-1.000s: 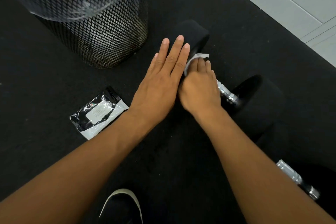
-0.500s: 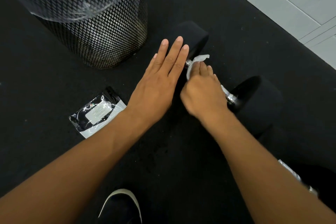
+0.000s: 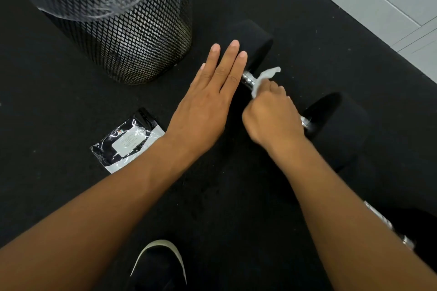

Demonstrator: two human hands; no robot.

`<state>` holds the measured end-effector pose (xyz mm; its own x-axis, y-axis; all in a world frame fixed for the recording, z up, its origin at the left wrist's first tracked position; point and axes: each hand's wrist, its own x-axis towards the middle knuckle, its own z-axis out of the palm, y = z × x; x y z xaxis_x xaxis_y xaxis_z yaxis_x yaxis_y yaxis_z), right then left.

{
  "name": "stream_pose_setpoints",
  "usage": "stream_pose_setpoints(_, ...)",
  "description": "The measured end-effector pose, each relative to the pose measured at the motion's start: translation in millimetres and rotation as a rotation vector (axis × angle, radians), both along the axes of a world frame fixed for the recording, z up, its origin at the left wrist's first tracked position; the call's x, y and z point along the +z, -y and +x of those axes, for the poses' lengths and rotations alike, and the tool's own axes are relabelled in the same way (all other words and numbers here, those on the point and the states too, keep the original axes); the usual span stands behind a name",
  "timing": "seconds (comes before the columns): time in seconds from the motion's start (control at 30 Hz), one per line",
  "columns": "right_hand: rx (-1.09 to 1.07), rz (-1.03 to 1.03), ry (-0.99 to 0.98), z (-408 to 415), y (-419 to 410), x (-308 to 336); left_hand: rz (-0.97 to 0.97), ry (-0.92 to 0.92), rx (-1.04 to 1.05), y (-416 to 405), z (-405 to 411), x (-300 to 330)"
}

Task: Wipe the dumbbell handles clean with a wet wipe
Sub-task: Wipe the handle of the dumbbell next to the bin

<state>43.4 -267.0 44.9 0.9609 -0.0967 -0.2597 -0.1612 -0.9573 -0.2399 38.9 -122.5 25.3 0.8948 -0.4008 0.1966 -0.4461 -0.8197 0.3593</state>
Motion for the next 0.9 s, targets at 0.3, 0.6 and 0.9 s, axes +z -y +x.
stream_pose_setpoints(0.3,-0.042,0.118,-0.082,11,4,17,0.010,0.002,-0.002,2,2,-1)
stream_pose_setpoints(0.6,-0.245,0.259,-0.165,30,18,16,0.038,0.033,-0.017,-3,3,-1)
stream_pose_setpoints(0.9,-0.033,0.061,-0.046,-29,2,3,0.046,0.135,-0.015,7,23,24)
